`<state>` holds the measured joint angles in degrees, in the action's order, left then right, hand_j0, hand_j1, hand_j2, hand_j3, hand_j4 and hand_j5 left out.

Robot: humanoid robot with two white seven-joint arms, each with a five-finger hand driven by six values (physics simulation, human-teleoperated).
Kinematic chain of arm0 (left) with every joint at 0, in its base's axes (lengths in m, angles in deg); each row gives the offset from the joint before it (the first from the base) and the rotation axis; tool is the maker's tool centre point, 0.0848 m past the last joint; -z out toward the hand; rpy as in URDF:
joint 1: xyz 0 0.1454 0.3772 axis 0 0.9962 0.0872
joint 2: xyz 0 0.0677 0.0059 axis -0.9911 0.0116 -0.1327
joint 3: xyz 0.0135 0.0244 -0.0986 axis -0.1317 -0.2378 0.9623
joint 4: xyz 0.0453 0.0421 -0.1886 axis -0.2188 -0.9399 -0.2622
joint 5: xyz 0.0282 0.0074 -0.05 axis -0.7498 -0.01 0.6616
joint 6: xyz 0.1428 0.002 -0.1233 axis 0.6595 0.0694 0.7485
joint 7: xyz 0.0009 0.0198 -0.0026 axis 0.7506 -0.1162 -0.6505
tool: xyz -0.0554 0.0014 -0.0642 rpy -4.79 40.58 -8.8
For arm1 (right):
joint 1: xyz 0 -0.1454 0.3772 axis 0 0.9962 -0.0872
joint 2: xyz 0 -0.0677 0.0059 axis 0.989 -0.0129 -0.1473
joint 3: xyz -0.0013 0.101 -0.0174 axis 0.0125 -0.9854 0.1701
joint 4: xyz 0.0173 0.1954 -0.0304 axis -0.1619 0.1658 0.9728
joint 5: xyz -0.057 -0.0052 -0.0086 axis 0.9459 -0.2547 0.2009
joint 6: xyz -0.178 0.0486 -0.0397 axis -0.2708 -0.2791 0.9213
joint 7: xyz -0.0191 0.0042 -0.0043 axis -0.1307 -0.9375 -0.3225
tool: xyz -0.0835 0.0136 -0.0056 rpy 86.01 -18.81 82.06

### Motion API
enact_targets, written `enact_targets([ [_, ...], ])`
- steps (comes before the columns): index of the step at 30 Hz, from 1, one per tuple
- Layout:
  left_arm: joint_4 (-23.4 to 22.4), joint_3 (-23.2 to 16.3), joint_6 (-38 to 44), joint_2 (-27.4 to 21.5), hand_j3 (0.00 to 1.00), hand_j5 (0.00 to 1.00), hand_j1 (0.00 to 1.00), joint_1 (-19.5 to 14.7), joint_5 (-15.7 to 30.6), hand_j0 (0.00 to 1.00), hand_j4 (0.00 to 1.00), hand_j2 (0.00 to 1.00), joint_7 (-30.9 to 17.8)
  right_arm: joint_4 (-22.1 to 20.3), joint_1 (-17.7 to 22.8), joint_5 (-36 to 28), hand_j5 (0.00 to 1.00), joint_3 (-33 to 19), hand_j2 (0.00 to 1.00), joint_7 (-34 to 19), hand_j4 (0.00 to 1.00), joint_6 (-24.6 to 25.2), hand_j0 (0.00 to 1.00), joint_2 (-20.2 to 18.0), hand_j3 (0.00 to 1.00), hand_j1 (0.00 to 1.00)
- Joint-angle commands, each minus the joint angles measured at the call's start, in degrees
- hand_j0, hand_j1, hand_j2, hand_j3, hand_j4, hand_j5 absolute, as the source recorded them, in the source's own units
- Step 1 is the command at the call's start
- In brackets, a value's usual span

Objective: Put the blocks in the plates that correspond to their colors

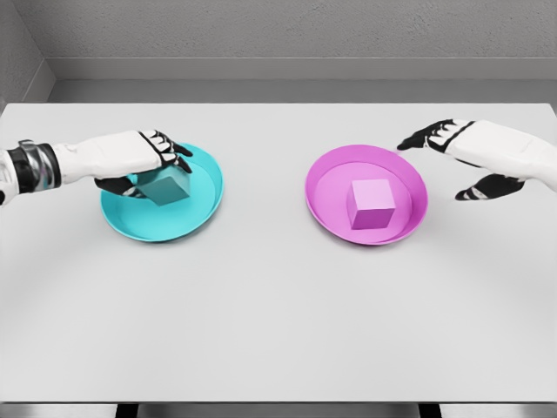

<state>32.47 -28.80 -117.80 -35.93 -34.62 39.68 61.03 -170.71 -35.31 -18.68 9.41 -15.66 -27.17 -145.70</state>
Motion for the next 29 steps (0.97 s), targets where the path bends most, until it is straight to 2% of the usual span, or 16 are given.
enact_targets([
  [1,-0.3,-0.1,0.1,0.3,1.0,1.0,1.0,0.0,0.3,1.0,1.0,1.0,-0.5,0.1,0.3,-1.0,1.0,-2.1,1.0,0.1,1.0,-5.4,1.0,-2.0,1.0,1.0],
  [4,-0.2,0.0,0.1,0.3,1.0,1.0,1.0,0.0,-1.3,1.0,1.0,1.0,-0.5,0.0,1.5,-1.2,1.0,-2.2,1.0,0.2,1.0,-8.5,1.0,-3.5,1.0,1.0],
  [10,0.1,0.8,0.1,-1.3,1.0,1.0,1.0,-0.1,-0.3,1.0,1.0,1.0,-0.3,-0.3,1.8,-1.1,1.0,-1.8,1.0,0.0,1.0,-7.8,1.0,-2.9,1.0,1.0],
  [11,0.3,0.9,0.1,-2.6,1.0,1.0,1.0,-0.2,0.4,1.0,1.0,1.0,0.0,-0.3,1.8,-0.9,1.0,-1.6,1.0,0.0,1.0,-7.9,1.0,-2.9,1.0,1.0],
  [13,0.9,0.9,0.1,-5.7,1.0,1.0,1.0,-0.1,6.2,1.0,1.0,1.0,-0.1,-0.3,1.8,-0.8,1.0,-1.8,1.0,-0.1,1.0,-7.9,1.0,-3.2,1.0,1.0],
  [15,2.1,3.4,0.1,-7.7,1.0,1.0,1.0,0.9,7.2,1.0,1.0,1.0,0.0,-0.3,1.8,-0.8,1.0,-1.8,1.0,-0.1,1.0,-7.9,1.0,-3.1,1.0,1.0],
  [18,2.2,3.4,0.1,-9.1,1.0,1.0,1.0,1.1,10.5,1.0,1.0,1.0,0.0,0.0,2.6,-0.8,1.0,-1.7,1.0,-0.1,1.0,-7.9,1.0,-3.4,1.0,1.0],
  [25,2.1,3.4,0.1,-10.0,1.0,1.0,1.0,1.2,9.9,1.0,1.0,1.0,-0.5,0.2,2.7,-0.8,1.0,-1.7,1.0,-0.1,1.0,-7.9,1.0,-3.1,1.0,1.0],
  [26,2.0,3.4,0.1,-10.1,1.0,1.0,1.0,2.3,9.9,1.0,1.0,1.0,-0.5,0.2,3.2,-0.8,1.0,-1.7,1.0,-0.1,1.0,-7.9,1.0,-3.1,1.0,1.0],
  [29,1.9,3.3,0.1,-10.2,1.0,1.0,1.0,2.5,9.9,1.0,1.0,1.0,-0.5,0.2,4.2,-0.8,1.0,-1.7,1.0,-0.1,1.0,-7.9,1.0,-3.4,1.0,1.0],
])
